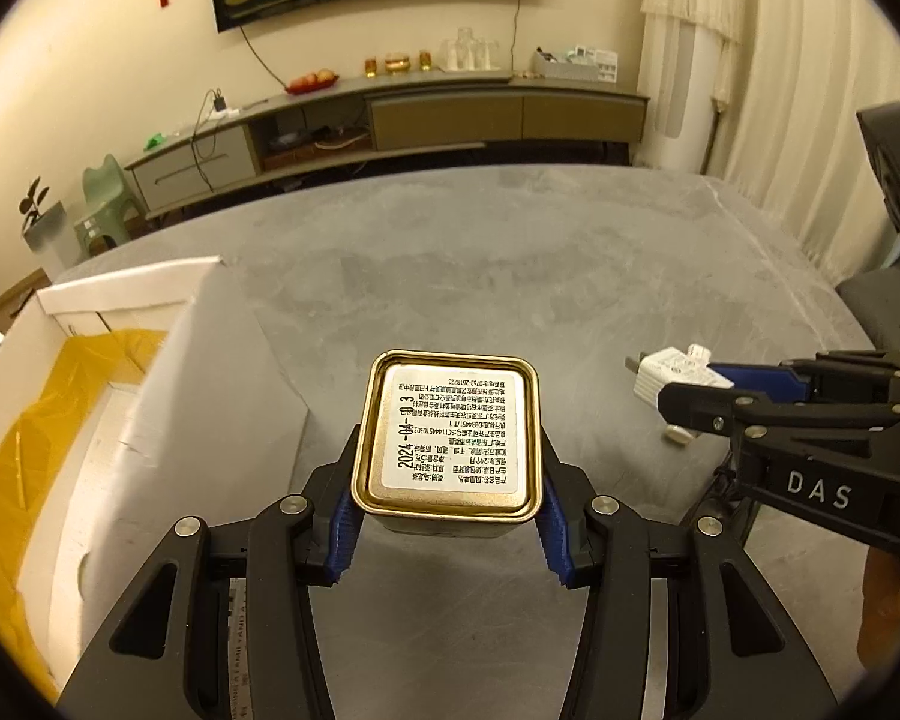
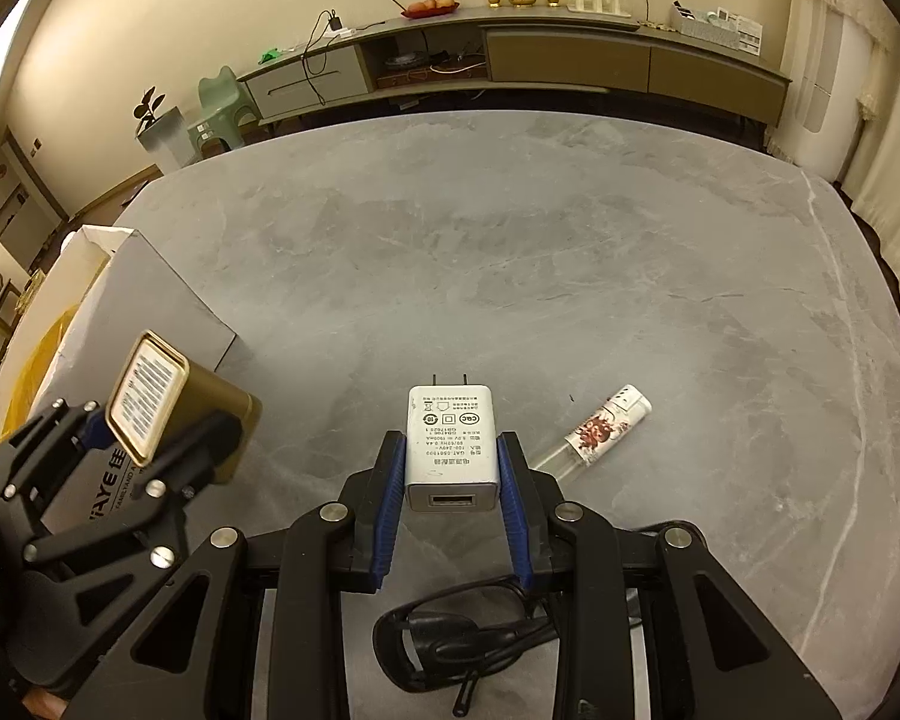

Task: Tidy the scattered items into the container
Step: 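Lift the gold tin and charger and carry both over the box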

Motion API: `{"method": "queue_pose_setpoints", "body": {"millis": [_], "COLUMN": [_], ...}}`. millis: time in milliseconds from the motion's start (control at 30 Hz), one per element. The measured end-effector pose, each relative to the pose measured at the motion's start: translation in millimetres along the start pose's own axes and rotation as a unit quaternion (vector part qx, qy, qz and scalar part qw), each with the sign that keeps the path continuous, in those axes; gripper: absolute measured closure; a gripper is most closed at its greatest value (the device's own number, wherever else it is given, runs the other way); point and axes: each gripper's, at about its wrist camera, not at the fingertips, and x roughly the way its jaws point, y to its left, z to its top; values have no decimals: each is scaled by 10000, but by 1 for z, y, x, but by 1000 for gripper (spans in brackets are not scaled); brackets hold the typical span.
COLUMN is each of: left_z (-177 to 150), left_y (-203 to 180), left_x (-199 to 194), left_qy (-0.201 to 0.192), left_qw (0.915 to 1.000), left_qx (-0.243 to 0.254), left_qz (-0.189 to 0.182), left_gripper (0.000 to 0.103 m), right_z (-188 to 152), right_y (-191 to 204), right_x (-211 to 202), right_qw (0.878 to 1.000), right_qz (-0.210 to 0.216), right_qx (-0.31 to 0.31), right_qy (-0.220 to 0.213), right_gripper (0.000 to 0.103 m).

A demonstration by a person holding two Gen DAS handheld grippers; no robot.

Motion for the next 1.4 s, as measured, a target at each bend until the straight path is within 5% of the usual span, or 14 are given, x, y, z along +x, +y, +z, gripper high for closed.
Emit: {"method": "queue_pose_setpoints", "body": {"millis": [567,1400], "left_z": [7,6], "left_y": [15,85], "left_x": [-62,-146], "left_qy": [-567,-1249], "left_qw": [9984,9907], "left_qx": [-58,-549], "left_qz": [-37,-24], "left_gripper": [52,52], "right_z": [2,10], "right_y": [33,113], "right_x": [-45,-87], "right_qw": [9990,9945], "right_qz": [23,39], "right_qx": [-164,-643], "right_qy": [-411,-823], "right_gripper": [71,71]}}
